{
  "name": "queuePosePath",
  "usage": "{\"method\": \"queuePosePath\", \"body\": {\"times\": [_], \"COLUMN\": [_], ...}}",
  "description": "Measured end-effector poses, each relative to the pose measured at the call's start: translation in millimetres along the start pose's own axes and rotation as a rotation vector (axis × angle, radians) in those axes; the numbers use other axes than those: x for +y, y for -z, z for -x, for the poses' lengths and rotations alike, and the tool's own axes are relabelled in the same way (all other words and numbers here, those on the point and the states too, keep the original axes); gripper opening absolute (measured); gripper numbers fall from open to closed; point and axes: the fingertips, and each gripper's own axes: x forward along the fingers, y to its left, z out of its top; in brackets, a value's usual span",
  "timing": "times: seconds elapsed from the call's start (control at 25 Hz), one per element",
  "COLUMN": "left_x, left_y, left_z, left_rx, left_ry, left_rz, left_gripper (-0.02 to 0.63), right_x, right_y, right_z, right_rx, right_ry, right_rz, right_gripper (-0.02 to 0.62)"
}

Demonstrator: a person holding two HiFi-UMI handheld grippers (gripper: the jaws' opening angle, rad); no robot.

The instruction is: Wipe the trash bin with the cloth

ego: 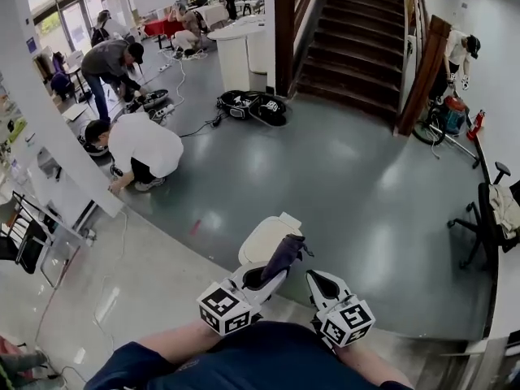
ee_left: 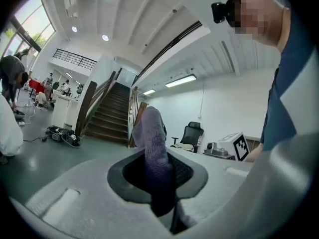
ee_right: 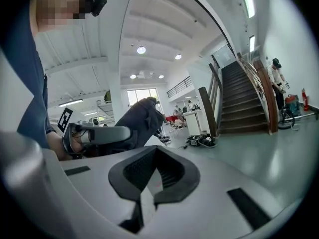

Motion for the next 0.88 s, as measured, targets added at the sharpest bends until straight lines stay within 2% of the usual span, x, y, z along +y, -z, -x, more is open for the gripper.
{"method": "queuePosePath", "body": {"times": [0.12,0.4,0.56,0.88], "left_x": [-5.5,4.4,2.3,0.3], "left_y": [0.0,9.6,11.5,10.5], "left_z": [7.0,18.8,21.3,27.5], "left_rx": [-0.02,-0.006,0.001,0.002], "left_ry": [0.0,-0.002,0.007,0.02], "left_rz": [-0.01,0.035,0.03,0.018], "left_gripper": [0.052,0.052,0.052,0.052], "right_x": [14.5,30.8,39.2,46.0], "right_y": [-6.9,0.6,3.2,3.2], "right_z": [-1.8,-9.6,-12.9,-14.0], "right_rx": [-0.014,-0.007,0.0,0.007], "right_ry": [-0.022,-0.034,-0.058,-0.052], "right_rz": [0.025,0.028,0.033,0.038], "right_gripper": [0.005,0.005,0.005,0.005]}}
